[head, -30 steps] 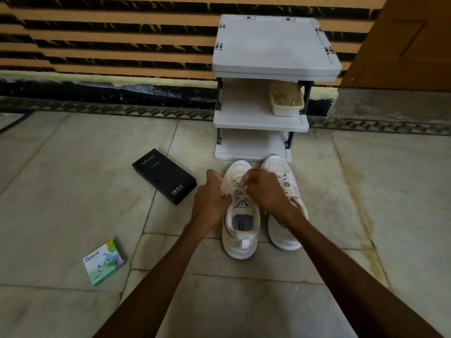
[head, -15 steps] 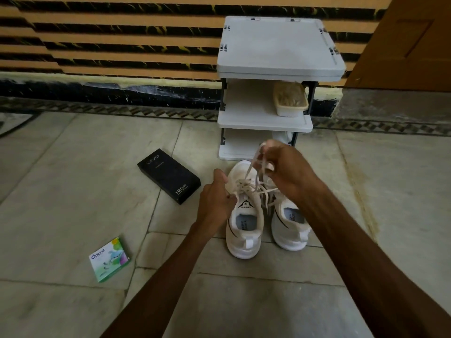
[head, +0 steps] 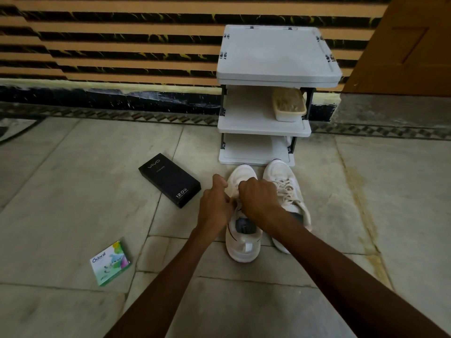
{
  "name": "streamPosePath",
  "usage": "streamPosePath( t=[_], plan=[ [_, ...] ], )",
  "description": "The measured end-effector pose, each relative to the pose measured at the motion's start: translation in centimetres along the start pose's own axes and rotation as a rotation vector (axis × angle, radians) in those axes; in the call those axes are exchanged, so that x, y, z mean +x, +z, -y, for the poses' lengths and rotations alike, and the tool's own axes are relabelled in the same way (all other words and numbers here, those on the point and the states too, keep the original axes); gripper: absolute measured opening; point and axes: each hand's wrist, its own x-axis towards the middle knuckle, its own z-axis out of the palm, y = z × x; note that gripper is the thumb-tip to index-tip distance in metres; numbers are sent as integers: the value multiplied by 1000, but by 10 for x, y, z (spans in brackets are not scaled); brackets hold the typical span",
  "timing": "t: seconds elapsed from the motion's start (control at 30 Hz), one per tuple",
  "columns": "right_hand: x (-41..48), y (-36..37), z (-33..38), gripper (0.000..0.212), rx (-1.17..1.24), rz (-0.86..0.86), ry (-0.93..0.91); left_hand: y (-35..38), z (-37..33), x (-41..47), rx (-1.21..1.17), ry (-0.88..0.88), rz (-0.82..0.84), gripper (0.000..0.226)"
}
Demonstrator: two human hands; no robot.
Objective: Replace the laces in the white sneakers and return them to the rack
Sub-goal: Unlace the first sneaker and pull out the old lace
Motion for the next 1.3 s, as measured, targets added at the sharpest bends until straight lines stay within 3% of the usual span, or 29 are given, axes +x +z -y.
streamPosePath(
  t=[0.1,0.17,0.23,0.3,0.37,0.5,0.6,0.7,0.97,1.03,1.1,1.2,1.23,1.3],
  plan=[
    [5,-6,-5,27,104,66,52,0,2,-1,-4,6,-11,40],
    [10,-13,-19,18,474,69,175,-1,3,-1,-1,17,-18,39],
    [10,-31,-34,10,992,0,283,-2,3,0,-2,23,-20,37],
    [15,-48,-46,11,1155,-191,313,-1,2,1,19,38,-4,33],
    [24,-49,-53,10,973,-267,275,1,-1,1,83,85,15,27],
    [19,-24,-49,38,401,-99,278,10,-3,-1,194,198,83,39],
    [2,4,-42,22,411,-109,331,18,-4,0,304,256,93,38],
    [-12,29,-29,32,427,-28,332,24,-4,2,342,248,76,31],
    [-18,40,-19,22,383,-75,211,30,11,7,412,331,60,32],
    [-20,45,-20,23,458,-109,265,31,16,13,265,348,51,25],
    [-24,51,-24,31,629,-190,344,27,22,17,-51,255,103,30],
    [-29,60,-24,35,777,-274,440,17,19,8,-973,-210,243,33],
    [-30,61,-22,34,778,-262,454,13,17,4,-1133,-285,255,28],
    [-29,59,-18,32,724,-225,463,5,9,3,-1038,-278,291,12]
  ],
)
